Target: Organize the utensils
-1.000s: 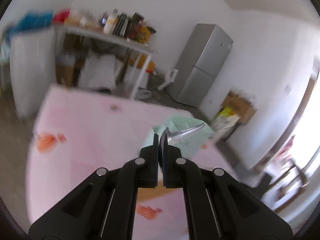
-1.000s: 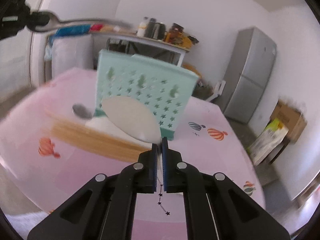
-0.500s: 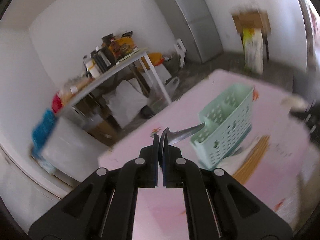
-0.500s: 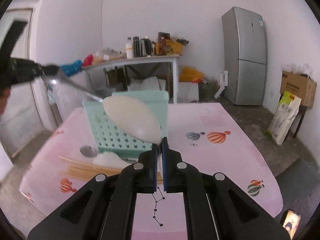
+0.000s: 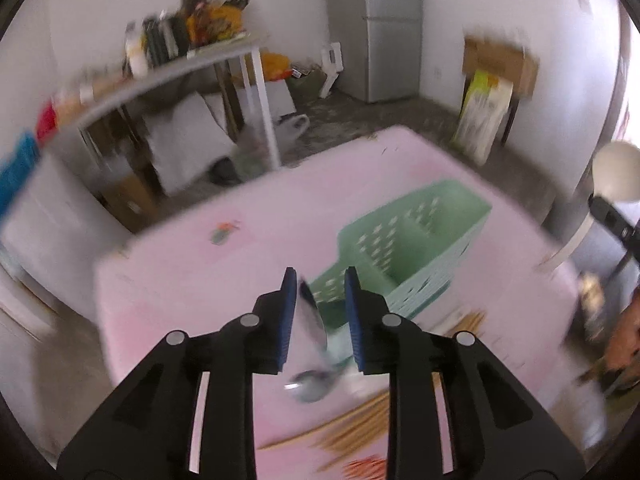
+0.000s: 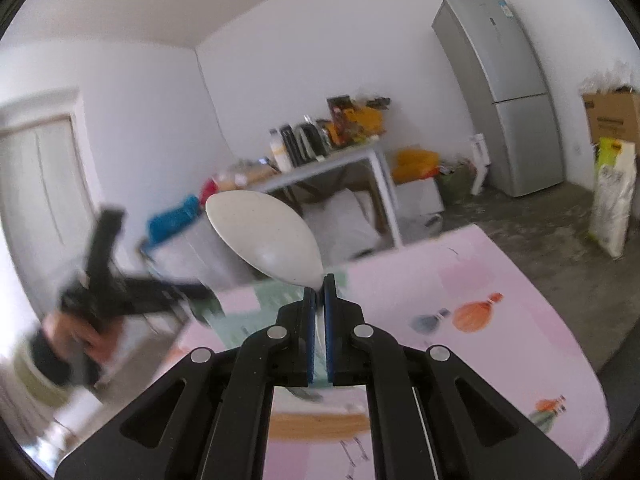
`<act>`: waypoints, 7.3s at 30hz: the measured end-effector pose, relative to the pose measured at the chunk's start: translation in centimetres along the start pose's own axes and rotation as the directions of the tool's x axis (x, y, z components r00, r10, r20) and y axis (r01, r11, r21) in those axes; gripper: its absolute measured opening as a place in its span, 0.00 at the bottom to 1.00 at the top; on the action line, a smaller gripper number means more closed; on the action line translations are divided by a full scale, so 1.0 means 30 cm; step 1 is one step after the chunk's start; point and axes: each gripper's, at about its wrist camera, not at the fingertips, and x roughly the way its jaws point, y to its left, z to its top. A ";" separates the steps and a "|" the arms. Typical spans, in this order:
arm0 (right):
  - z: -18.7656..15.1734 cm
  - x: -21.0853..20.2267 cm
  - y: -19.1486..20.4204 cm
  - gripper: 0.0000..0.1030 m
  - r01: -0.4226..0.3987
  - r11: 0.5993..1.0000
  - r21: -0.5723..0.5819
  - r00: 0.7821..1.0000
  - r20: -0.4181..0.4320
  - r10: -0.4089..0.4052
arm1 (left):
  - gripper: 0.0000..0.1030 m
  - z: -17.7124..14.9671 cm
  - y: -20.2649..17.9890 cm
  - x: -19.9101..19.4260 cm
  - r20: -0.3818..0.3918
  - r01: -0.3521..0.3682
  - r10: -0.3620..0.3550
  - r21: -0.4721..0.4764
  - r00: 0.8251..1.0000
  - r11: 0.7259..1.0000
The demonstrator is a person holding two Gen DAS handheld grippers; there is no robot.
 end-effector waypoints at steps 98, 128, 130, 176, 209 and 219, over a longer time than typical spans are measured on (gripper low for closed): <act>-0.415 0.448 -0.089 0.41 0.017 0.958 0.285 0.872 -0.474 0.125 | 0.41 -0.501 0.185 0.370 0.044 0.387 -0.457 -0.608 0.888 0.693; -0.323 0.601 -0.084 0.32 -0.012 0.993 0.117 0.784 -0.616 0.082 | 0.36 -0.524 0.040 0.218 -0.018 0.317 -0.373 -0.490 0.928 0.812; -0.323 0.653 -0.078 0.32 -0.042 0.995 0.093 0.744 -0.661 0.093 | 0.29 -0.523 -0.019 0.204 -0.046 0.274 -0.321 -0.416 0.946 0.867; -0.404 0.490 0.207 0.38 -0.451 0.892 0.024 0.654 -0.671 0.349 | 0.18 -0.608 -0.005 0.197 0.025 0.319 -0.337 -0.397 0.941 0.861; -0.528 0.400 0.278 0.38 -0.478 0.877 -0.041 0.648 -0.690 0.321 | 0.25 -0.440 0.163 0.343 -0.159 0.324 -0.468 -0.531 0.869 0.783; -0.485 0.350 0.182 0.38 -0.400 0.916 -0.021 0.717 -0.630 0.299 | 0.02 -0.451 0.134 0.308 -0.161 0.277 -0.403 -0.503 0.901 0.818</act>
